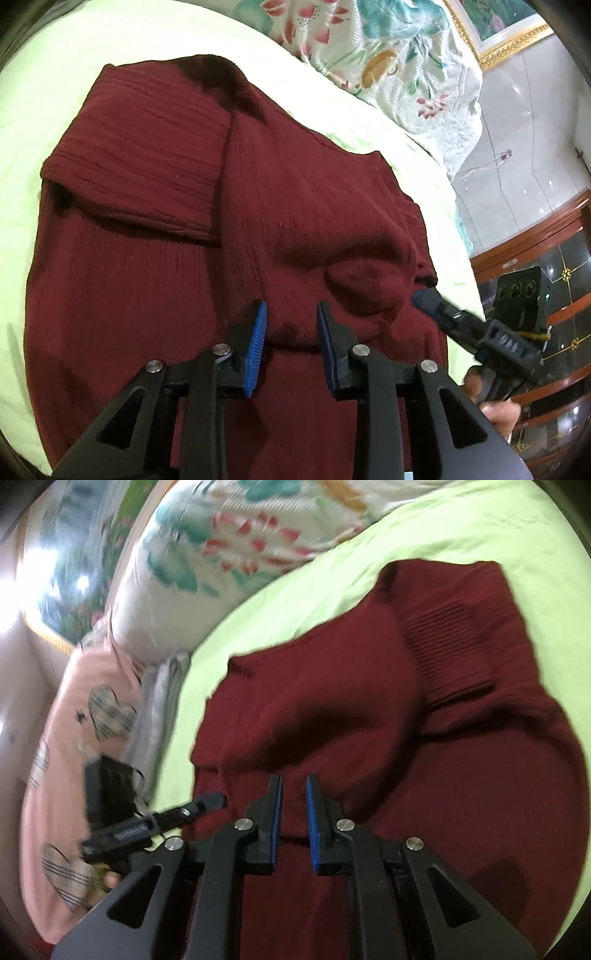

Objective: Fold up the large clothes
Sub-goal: 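Grasp the hoodie hem with both grippers and fold it toward the hood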

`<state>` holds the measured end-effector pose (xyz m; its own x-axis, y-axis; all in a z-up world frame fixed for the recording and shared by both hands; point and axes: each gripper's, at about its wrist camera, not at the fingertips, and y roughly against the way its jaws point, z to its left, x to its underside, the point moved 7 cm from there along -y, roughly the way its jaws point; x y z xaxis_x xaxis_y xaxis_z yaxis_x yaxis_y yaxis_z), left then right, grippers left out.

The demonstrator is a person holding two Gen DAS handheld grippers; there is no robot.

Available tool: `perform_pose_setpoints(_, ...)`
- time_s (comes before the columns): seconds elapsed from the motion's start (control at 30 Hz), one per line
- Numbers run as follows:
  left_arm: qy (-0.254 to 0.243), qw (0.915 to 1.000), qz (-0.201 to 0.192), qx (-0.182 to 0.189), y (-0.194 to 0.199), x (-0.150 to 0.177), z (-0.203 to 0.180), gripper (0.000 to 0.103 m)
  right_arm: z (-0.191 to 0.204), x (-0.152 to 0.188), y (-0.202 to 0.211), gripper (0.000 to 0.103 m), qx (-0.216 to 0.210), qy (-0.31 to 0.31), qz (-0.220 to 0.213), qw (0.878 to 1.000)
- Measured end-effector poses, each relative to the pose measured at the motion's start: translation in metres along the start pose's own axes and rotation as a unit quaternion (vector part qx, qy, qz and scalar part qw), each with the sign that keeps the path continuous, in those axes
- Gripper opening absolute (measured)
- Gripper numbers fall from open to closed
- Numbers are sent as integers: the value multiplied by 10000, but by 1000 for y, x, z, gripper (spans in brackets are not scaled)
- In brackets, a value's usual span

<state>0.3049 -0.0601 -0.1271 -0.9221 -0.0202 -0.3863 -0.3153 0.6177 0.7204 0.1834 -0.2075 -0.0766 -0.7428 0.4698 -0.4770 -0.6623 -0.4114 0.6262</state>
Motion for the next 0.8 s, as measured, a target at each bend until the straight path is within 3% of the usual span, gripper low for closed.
perform_pose_setpoints(0.03, 14, 10000, -17, 9, 3, 2, 2, 28, 2, 2, -6, 19, 153, 103, 34, 9998)
perform_pose_setpoints(0.13, -4, 9999, 86, -74, 7, 8, 16, 33, 2, 5, -22, 49, 617, 400, 110, 9972)
perform_pose_setpoints(0.2, 56, 9997, 151, -175, -1, 7, 24, 33, -3, 7, -38, 51, 1040, 594, 242, 9925)
perform_pose_setpoints(0.23, 112, 9997, 172, -117, -4, 7, 26, 33, -5, 7, -43, 49, 1083, 606, 272, 9919)
perform_pose_setpoints(0.3, 137, 9997, 193, -83, -8, 7, 27, 32, -10, 4, -48, 14, 1163, 591, 251, 9911)
perform_pose_setpoints(0.33, 97, 9997, 192, -87, -9, 8, 26, 32, -13, 2, -50, 5, 1166, 540, 304, 9912)
perform_pose_setpoints(0.47, -94, 9997, 169, -116, -2, 6, 22, 30, -1, -11, -20, 5, 159, 165, -232, 9995)
perform_pose_setpoints(0.53, -247, 9996, -41, -86, 10, 1, 14, 30, 14, -20, 16, 5, -965, 6, -752, 9925)
perform_pose_setpoints(0.57, -309, 9994, -106, -119, 13, -1, 13, 33, 16, -21, 29, 5, -1135, 16, -929, 9892)
perform_pose_setpoints(0.6, -371, 9991, -139, -140, 14, -3, 13, 33, 14, -21, 34, 5, -1069, 18, -963, 9896)
perform_pose_setpoints(0.7, -144, 9999, -69, -35, 7, -4, 22, 32, 2, -5, 18, 8, -866, -29, -361, 9956)
perform_pose_setpoints(0.8, 238, 9994, -58, 240, 11, -2, 34, 32, -10, 18, 3, 9, -313, 95, 166, 9993)
